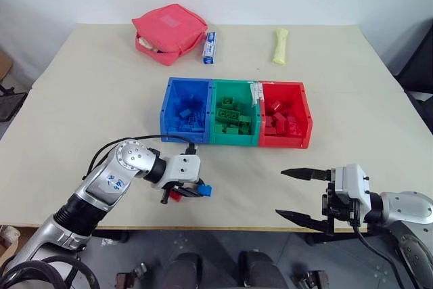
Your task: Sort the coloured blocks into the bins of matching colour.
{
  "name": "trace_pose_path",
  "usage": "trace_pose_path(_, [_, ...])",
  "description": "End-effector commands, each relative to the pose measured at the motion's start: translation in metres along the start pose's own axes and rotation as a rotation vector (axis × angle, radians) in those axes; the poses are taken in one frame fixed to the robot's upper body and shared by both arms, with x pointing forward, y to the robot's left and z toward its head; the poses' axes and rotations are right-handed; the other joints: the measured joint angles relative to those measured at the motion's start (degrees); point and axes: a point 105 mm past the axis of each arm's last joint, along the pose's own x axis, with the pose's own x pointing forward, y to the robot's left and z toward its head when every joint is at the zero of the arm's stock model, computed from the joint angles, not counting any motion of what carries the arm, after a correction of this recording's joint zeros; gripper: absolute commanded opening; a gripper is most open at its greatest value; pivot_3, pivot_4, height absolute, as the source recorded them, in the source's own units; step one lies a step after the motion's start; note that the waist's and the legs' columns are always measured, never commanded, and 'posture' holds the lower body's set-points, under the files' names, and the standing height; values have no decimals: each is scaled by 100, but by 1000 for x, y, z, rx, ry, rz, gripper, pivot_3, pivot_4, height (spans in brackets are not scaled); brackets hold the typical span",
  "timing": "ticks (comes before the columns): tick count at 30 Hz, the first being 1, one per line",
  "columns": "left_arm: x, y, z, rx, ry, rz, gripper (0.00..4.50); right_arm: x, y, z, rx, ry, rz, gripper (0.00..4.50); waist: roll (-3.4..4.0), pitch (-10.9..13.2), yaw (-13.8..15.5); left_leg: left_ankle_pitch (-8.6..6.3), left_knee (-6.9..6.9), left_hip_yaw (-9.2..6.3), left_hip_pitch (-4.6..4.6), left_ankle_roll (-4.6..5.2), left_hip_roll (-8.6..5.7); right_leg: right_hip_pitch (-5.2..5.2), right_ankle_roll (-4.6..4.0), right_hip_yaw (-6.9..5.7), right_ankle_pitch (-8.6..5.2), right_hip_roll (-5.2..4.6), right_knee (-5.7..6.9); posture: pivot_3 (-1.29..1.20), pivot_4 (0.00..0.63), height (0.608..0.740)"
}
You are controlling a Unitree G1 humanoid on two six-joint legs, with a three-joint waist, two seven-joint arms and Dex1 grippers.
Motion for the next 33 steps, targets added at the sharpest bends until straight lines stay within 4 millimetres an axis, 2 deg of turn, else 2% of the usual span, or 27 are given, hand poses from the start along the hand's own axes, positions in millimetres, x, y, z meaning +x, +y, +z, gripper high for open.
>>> trace_pose_path(1, [-16, 25, 24, -80, -191, 193, 910, -1, -1, 26, -20, -120, -58, 4500, -2, 1, 7, 0, 3, -2, -2, 0, 1, 0, 0, -1, 0, 0, 0, 0, 150, 740])
trace_pose_path(3, [-35, 44, 39, -188, -323, 341, 910, -3, -6, 35, -23, -174, -123, 4500, -3, 2, 20, -1, 10, -13, -8, 1, 1, 0, 2, -5, 1, -1, 1, 0, 150, 740])
trace_pose_path(5, [-51, 61, 47, -231, -382, 469, 910, -5, -12, 42, -27, -215, -189, 4500, -6, 3, 12, -1, 14, -15, -10, 2, 1, 0, 6, -6, 3, -1, 3, 0, 150, 740])
trace_pose_path(7, [-64, 77, 50, -211, -380, 594, 910, -6, -23, 47, -38, -262, -272, 4500, -7, 3, 10, -1, 14, -14, -8, 1, -1, 0, 7, -6, 4, 0, 4, 0, 150, 740])
trace_pose_path(11, [-83, 113, 52, -228, -370, 822, 910, -2, -30, 50, -55, -278, -302, 4500, -7, 3, 17, 1, 13, -12, -6, -2, -5, 0, 9, -7, 5, 1, 6, 0, 150, 740])
trace_pose_path(14, [-83, 120, 48, -271, -364, 844, 910, -2, -33, 49, -69, -269, -303, 4500, -6, 3, 11, 1, 10, -11, -4, -2, -8, 0, 11, -7, 6, 1, 6, 0, 150, 740])
trace_pose_path(17, [-75, 121, 38, -307, -326, 825, 910, -2, -36, 48, -81, -257, -300, 4500, -7, 3, 7, 0, 8, -10, -6, -1, -8, -1, 11, -7, 6, 1, 10, 0, 150, 740])
trace_pose_path(18, [-74, 121, 37, -306, -324, 818, 1638, -2, -36, 48, -86, -253, -295, 4500, -7, 3, 6, 0, 8, -10, -6, -1, -8, -1, 11, -7, 6, 1, 10, 0, 150, 740])
trace_pose_path(22, [-79, 119, 35, -310, -339, 826, 2743, -2, -37, 47, -92, -245, -282, 4500, -7, 3, 4, 0, 9, -10, -6, -2, -7, -3, 11, -7, 6, 1, 6, 0, 150, 740])
trace_pose_path(25, [-102, 117, 32, -304, -430, 898, 3678, -2, -36, 45, -92, -233, -258, 4500, -7, 3, -9, 0, 9, -10, -6, -2, -7, -3, 11, -6, 6, 1, 5, 0, 150, 740])
trace_pose_path(27, [-114, 102, 27, -274, -493, 852, 4286, 0, -36, 43, -89, -229, -234, 4500, -7, 3, -38, -1, 7, -7, -4, -4, -3, -4, 11, -4, 6, 1, 5, 0, 150, 740])
trace_pose_path(28, [-121, 93, 27, -249, -534, 815, 4477, 1, -35, 42, -86, -223, -212, 4500, -7, 3, -60, -1, 7, -8, -4, -7, -1, -5, 10, -5, 6, 3, 4, 0, 150, 740])
trace_pose_path(30, [-129, 70, 15, -206, -538, 711, 4477, 5, -32, 39, -90, -204, -158, 4500, -6, 3, -83, 0, 3, -9, -3, -9, 1, -7, 9, -7, 5, 2, 4, 0, 150, 740])
trace_pose_path(33, [-138, 33, -20, -238, -424, 557, 4477, 10, -28, 35, -90, -189, -96, 4500, -5, 4, -149, -1, 1, -10, -3, -10, 1, -4, 8, -7, 4, -1, -2, 0, 150, 740])
